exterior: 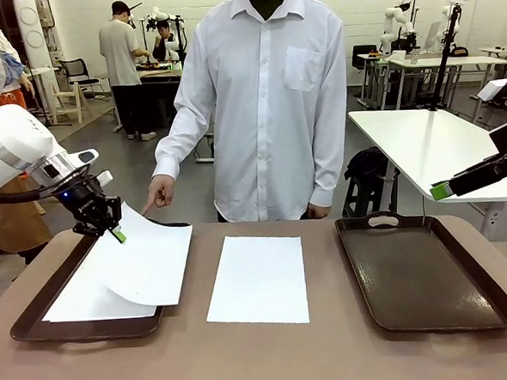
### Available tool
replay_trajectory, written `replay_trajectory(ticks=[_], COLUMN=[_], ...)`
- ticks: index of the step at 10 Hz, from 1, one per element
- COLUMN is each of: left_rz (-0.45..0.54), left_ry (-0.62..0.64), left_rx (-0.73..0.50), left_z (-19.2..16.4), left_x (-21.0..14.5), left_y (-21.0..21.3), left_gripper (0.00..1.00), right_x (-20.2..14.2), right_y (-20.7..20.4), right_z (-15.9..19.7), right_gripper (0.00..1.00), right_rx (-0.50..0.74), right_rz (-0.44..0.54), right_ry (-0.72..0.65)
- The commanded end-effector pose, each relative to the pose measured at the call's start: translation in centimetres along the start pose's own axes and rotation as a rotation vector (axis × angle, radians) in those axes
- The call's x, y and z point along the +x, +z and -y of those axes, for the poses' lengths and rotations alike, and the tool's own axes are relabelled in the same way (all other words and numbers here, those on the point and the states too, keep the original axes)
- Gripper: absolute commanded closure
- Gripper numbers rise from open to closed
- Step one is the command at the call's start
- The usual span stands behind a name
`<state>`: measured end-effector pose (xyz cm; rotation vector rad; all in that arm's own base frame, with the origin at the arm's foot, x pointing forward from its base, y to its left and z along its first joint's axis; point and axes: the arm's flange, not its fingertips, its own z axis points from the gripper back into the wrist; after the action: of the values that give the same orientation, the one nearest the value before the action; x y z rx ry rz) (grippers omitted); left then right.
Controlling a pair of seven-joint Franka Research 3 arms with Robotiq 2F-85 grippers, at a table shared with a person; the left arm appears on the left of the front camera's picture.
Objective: Sort the A4 documents.
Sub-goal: Place the A4 Paper in the designated Handle tray.
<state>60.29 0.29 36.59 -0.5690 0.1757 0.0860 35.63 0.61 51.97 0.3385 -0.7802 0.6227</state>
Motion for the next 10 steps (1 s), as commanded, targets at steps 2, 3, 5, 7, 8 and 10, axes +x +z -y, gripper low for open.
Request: replay_trajectory(ticks=[2, 3, 5, 7, 8, 10], left_rz=[-0.025, -0.021, -0.016, -0.009, -0.023, -0.063], left_ry=[0.067, 0.067, 0.059, 0.035, 0.04, 0.048], left_rx=[0.089, 0.102, 0.131, 0.142, 0.149, 0.21], left_z=[-1.8, -2.0, -2.2, -1.7, -1.9, -1.9], left_x=[0.8, 1.0, 1.6, 2.3, 2.6, 3.0], left_y=[0.6, 1.0, 1.3, 0.7, 0.4, -0.3], left_gripper=[0.99, 0.99, 0.99, 0.99, 0.99, 0.99], right_x=[0.0, 0.0, 0.0, 0.0, 0.0, 0.0], right_y=[-0.1, -0.1, -0.1, -0.1, -0.1, -0.1], right_z=[0.0, 0.0, 0.0, 0.0, 0.0, 0.0], right_gripper=[0.0, 0.0, 0.0, 0.0, 0.0, 0.0], right_rx=[0.003, 0.003, 0.003, 0.003, 0.003, 0.003], right_rz=[-0.001, -0.001, -0.001, -0.001, -0.001, -0.001], right_ry=[-0.001, -0.001, -0.001, -0.001, -0.001, -0.001])
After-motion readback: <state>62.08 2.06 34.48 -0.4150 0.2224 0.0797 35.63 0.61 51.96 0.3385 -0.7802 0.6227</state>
